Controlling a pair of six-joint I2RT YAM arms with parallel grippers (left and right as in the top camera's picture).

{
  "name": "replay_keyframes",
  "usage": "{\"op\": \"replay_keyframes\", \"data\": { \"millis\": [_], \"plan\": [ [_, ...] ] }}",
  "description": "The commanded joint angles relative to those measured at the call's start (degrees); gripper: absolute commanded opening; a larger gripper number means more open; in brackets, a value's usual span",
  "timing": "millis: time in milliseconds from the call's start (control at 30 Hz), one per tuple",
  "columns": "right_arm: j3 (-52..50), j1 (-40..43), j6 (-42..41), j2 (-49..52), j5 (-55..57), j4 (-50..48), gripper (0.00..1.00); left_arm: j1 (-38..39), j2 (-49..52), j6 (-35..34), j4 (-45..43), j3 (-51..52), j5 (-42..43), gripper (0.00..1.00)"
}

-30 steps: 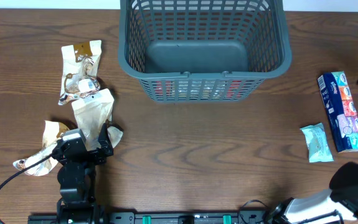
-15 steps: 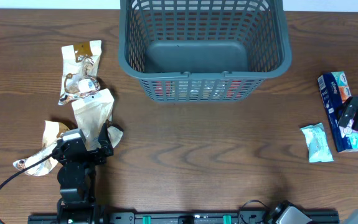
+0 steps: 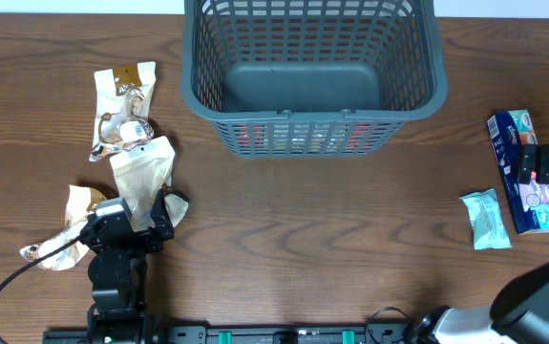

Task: Pack container
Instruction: 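Return the right gripper and grasp the blue tissue-pack bundle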

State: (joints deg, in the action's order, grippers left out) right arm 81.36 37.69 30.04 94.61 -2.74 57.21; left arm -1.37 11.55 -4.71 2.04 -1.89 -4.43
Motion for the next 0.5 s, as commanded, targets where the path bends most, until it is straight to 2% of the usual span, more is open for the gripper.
{"op": "replay_keyframes", "data": {
  "millis": [0,267,467],
  "plan": [
    [0.0,0.5,7.7,4.6,-0.7,-1.7,0.99,0.2,0.0,-0.5,0.4,1.1,0.3,0.99],
    [0.1,0.5,14.3,13.5,-0.9,-8.5,0.99,0.2,0.0,-0.5,0.4,1.1,0.3,0.99],
    [0.1,0.7,15.4,16.7,-0.9,-14.4,0.99,0.2,0.0,-0.5,0.4,1.1,0.3,0.99]
  ]
}}
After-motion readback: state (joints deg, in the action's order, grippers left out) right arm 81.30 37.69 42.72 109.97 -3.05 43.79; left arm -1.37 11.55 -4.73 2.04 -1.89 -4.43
